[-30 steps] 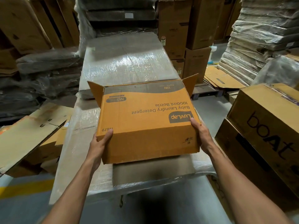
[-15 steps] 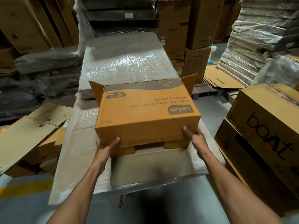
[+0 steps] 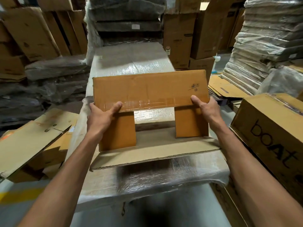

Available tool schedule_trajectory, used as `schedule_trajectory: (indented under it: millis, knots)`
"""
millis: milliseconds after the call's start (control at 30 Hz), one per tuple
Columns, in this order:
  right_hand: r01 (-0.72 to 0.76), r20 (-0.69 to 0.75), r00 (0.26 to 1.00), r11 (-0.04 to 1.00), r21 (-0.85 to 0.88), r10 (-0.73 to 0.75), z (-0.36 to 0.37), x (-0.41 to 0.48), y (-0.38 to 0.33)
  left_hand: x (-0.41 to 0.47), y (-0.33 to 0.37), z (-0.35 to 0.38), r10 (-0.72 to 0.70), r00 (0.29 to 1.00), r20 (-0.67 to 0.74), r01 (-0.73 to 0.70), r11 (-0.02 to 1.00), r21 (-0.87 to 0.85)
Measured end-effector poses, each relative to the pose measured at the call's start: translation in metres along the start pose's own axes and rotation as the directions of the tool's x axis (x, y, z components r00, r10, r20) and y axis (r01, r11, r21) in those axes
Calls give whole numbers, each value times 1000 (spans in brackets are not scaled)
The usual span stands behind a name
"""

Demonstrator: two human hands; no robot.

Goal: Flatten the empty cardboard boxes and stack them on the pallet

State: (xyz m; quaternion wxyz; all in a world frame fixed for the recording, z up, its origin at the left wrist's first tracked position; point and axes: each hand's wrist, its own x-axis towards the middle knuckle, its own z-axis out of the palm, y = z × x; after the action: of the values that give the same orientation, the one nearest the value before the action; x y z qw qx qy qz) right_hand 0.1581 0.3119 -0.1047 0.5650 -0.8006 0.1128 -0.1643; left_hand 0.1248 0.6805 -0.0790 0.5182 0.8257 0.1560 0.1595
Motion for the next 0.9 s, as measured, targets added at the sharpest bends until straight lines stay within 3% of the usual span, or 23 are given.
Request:
schedule_trajectory:
  millis: [200, 300, 567, 700, 900]
  knots:
    - [-73, 52, 996, 996, -44, 76, -11, 5, -15, 13, 4, -14, -5, 991, 135, -8, 995, 99]
    - [-86, 18, 996, 994, -65, 87, -2, -1, -10, 12, 0, -4, 27, 995, 96, -45, 981, 187]
    - [-173, -42, 985, 978, -121, 169, 29, -28, 37, -31, -80, 36, 44, 999, -25, -42, 996, 76]
    - [-183, -64, 983, 969, -165, 174, 31, -28, 43, -46, -93, 53, 93, 995, -23, -86, 971, 221]
    - [-228, -125, 970, 959, -166, 209, 38, -32, 42, -49, -83, 79, -36, 994, -102, 66, 950, 306]
